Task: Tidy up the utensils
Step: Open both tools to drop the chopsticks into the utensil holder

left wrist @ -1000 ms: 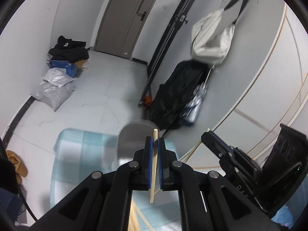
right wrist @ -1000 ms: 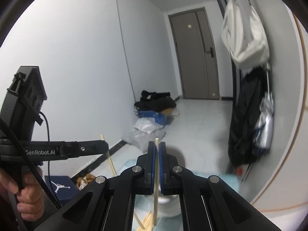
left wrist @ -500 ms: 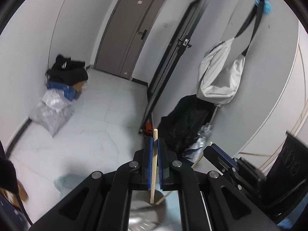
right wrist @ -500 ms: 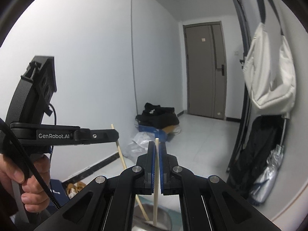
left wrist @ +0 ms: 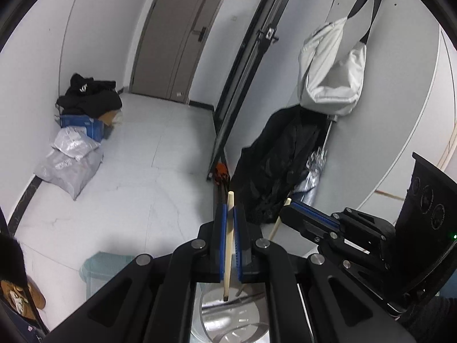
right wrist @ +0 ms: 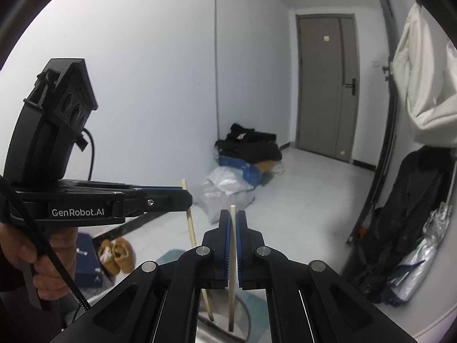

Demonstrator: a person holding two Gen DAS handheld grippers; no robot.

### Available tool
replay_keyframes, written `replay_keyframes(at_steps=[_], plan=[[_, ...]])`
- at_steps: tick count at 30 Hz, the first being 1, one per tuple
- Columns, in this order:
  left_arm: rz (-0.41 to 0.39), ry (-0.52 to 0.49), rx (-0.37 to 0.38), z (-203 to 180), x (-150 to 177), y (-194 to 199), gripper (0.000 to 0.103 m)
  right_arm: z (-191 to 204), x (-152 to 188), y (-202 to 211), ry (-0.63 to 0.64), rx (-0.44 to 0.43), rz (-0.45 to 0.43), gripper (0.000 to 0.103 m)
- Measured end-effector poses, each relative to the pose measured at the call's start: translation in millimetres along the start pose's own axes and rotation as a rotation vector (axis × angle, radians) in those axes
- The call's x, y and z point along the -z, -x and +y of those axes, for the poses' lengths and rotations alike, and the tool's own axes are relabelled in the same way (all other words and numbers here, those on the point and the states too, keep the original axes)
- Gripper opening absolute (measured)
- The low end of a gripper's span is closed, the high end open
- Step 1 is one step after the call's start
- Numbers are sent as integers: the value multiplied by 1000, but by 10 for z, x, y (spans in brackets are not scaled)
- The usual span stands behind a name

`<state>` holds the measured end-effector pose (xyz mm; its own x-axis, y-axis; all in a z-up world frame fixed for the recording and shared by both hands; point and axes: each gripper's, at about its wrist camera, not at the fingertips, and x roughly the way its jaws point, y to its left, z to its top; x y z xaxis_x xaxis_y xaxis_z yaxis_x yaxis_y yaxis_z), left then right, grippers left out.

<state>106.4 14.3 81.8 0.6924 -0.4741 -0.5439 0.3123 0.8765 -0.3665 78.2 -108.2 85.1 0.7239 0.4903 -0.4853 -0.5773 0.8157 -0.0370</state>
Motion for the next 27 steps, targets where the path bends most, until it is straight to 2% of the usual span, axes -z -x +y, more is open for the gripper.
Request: replay_keyframes(at_steps=[7, 11, 14, 15, 22, 25, 27], plan=[[88, 26, -3, 21, 62, -131, 2, 24, 180, -127, -8, -45, 75, 4], [112, 57, -59, 59, 90, -99, 3, 30, 242, -124, -57, -73, 93, 6], [120, 78, -90, 73, 113, -33, 11, 19, 268, -72, -96, -69, 88, 15], [112, 85, -105, 73, 121, 18, 16, 18, 275, -38, -110, -61, 80, 16], [16, 104, -212, 16, 194, 360, 55, -13, 303, 384, -195, 0, -2, 43], [-15, 113, -245, -37, 251, 474, 62, 8, 308, 555, -223, 34, -35, 51], [-32, 112, -267, -88, 289, 538, 67, 48, 314, 643, -238, 43, -48, 53]])
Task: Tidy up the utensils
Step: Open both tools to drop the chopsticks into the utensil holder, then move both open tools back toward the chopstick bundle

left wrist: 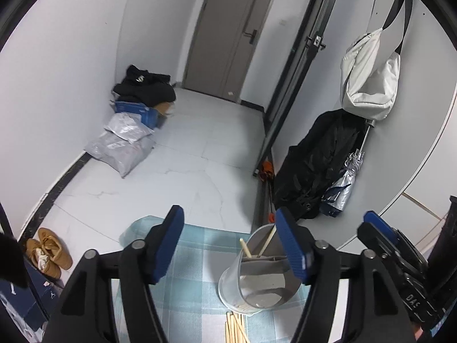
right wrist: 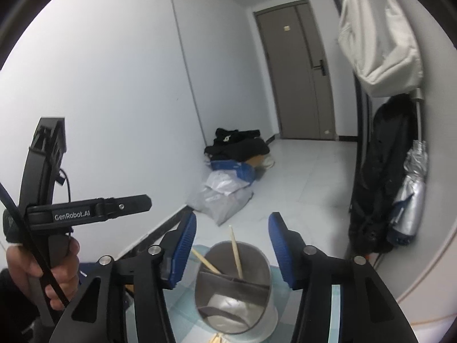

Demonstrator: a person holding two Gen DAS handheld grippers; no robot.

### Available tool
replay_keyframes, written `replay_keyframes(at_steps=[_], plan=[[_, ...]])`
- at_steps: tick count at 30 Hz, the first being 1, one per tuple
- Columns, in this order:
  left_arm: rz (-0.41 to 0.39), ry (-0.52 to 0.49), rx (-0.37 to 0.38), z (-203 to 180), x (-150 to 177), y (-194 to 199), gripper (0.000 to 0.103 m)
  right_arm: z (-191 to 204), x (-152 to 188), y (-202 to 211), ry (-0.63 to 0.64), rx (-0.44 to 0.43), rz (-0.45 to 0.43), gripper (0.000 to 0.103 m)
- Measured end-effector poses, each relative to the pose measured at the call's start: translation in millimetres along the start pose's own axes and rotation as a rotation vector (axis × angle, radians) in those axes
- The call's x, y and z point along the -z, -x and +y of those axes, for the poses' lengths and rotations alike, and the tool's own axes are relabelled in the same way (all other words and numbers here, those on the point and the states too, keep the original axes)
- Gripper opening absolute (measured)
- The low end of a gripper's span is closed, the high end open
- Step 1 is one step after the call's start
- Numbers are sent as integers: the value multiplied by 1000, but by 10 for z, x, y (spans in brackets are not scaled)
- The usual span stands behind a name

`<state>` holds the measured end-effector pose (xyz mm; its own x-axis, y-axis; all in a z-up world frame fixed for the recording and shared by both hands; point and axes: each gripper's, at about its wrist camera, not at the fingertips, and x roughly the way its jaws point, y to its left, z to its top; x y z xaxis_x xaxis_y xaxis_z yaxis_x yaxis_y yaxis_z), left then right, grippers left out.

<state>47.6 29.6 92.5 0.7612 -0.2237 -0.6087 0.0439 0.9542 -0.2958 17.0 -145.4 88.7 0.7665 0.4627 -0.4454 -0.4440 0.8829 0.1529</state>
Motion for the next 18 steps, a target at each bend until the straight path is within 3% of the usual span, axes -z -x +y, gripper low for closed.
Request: replay_keyframes(at_steps=[8, 18], plan=[[-66, -15, -32, -87, 249, 261, 74, 213, 217, 425, -21, 41, -66, 72], [-140, -23, -80, -71, 607, 475, 89, 353, 600, 722, -53, 72, -101, 81]])
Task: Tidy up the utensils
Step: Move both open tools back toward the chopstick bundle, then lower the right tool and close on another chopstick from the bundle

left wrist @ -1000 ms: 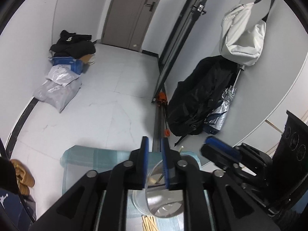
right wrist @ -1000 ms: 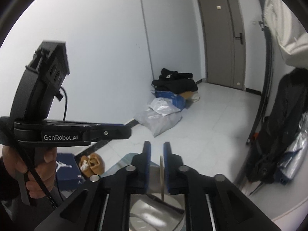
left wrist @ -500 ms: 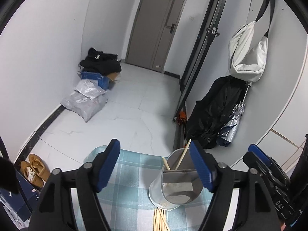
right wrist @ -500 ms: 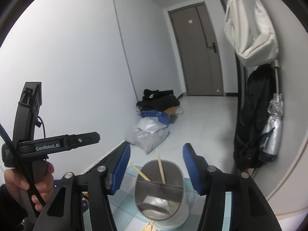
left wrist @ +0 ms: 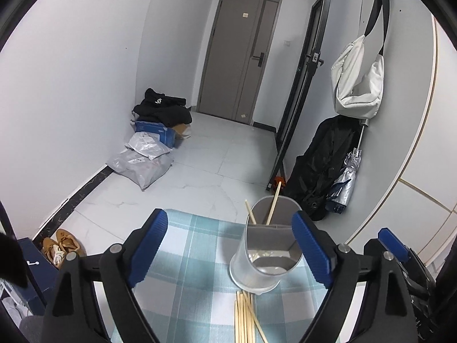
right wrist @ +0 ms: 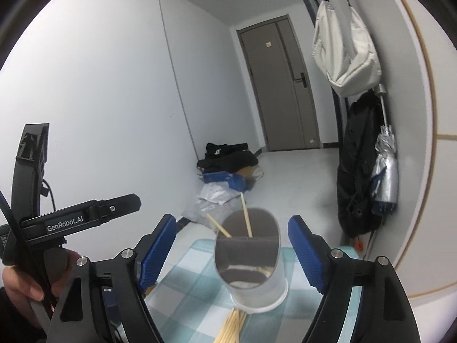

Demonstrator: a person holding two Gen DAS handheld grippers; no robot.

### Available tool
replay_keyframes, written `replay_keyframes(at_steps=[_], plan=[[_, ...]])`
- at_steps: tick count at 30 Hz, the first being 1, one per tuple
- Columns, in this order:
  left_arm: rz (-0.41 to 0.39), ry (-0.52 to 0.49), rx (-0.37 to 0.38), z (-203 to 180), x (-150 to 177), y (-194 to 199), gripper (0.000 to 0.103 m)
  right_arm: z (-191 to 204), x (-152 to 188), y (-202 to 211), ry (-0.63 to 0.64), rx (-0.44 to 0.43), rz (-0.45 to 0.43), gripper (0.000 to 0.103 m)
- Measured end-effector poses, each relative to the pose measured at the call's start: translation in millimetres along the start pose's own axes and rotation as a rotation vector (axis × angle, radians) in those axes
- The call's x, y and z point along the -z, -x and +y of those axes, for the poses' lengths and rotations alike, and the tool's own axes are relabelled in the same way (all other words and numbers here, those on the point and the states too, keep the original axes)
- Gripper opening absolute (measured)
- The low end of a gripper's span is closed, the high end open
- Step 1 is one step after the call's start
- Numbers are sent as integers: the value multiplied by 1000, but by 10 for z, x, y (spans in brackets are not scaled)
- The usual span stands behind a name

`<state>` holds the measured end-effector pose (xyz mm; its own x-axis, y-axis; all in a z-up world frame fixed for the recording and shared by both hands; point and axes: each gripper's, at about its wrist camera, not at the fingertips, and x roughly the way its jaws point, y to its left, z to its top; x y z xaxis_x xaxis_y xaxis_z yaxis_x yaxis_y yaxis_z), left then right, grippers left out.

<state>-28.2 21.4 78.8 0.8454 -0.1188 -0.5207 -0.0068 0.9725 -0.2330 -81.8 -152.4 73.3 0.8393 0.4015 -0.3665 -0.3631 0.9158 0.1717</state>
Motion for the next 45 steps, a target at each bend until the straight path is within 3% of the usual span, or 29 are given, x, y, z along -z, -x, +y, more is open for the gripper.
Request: replay_keyframes(at_steps=[10, 16, 29, 36, 42, 45], plan=[[-38, -32, -43, 58, 380, -1, 92, 26, 375, 123, 2, 51, 13, 85], [-8, -40, -71, 130, 589, -165, 92, -12, 604, 31, 16, 69, 74, 85], [79, 16, -127, 456, 780, -385, 92, -39, 1025, -387, 29, 81, 265, 85], [111, 33, -155, 503, 752, -452, 92, -22, 1232, -744, 83, 113, 417, 84], [132, 95, -161, 640, 699, -503, 92, 39, 1333, -1110, 139, 83, 524, 75], [137, 122, -168, 708, 685, -511, 92, 52, 1400, -1310, 153, 77, 574, 64]])
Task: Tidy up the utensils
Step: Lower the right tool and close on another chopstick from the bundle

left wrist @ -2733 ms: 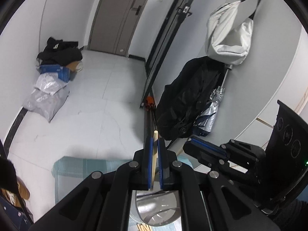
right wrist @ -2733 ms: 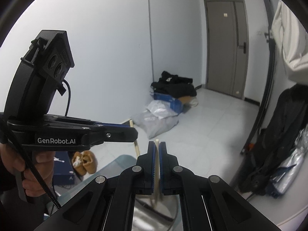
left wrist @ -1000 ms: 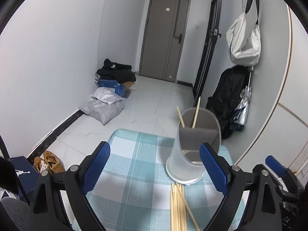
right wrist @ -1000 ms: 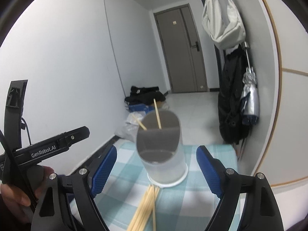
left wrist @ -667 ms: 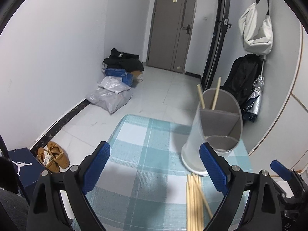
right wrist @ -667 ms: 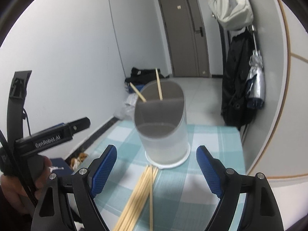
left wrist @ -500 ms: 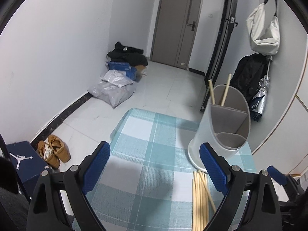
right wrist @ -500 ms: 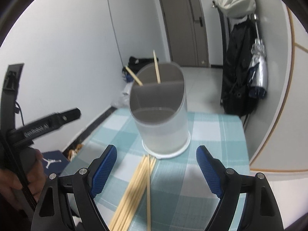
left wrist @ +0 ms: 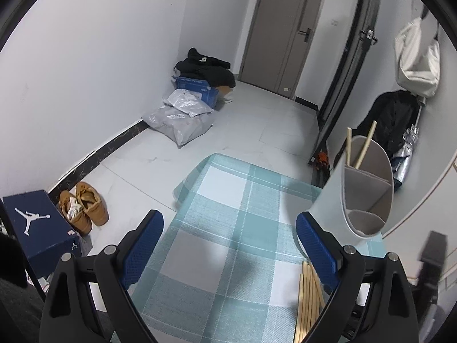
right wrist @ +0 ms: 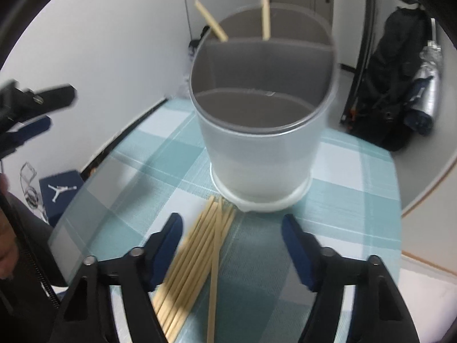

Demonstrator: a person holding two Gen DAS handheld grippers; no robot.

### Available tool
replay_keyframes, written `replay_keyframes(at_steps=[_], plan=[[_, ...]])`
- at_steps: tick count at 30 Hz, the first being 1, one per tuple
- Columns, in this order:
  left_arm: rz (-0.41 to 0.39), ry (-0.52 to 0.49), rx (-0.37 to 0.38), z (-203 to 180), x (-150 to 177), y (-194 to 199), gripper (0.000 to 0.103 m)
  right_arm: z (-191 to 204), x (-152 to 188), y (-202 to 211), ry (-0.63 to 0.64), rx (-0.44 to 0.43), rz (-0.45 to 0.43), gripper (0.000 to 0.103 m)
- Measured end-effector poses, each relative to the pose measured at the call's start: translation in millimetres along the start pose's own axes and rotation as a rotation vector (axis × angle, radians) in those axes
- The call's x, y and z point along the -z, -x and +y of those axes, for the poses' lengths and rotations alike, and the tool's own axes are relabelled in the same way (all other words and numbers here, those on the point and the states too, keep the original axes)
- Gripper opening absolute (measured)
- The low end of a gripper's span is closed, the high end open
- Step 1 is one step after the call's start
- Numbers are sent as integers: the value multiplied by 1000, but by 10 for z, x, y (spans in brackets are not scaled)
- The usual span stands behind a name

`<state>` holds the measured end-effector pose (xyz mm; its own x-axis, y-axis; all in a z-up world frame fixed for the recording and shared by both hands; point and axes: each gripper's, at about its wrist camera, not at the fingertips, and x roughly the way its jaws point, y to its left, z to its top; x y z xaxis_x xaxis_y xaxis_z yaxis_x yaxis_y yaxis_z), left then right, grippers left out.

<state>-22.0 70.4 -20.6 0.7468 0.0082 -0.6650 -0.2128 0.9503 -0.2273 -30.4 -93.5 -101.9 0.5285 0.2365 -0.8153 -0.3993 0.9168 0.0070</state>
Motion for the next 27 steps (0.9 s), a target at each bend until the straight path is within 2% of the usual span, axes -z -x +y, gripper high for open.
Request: replay_keyframes(at_steps=[5, 13, 16, 21, 27], plan=[[24, 32, -10, 76, -21, -56, 92, -23, -28, -252, -40, -19, 58, 41], [40, 51, -12, 121, -39, -88, 92, 70, 12, -267, -5, 25, 47, 32], [42, 48, -10, 118, -45, -90, 92, 79, 47, -255, -14, 35, 54, 25], [40, 41, -12, 107, -39, -90, 92, 119, 87, -262, -17, 24, 67, 24], [50, 29, -23, 109, -23, -113, 92, 188, 93, -286, 28, 32, 65, 8]])
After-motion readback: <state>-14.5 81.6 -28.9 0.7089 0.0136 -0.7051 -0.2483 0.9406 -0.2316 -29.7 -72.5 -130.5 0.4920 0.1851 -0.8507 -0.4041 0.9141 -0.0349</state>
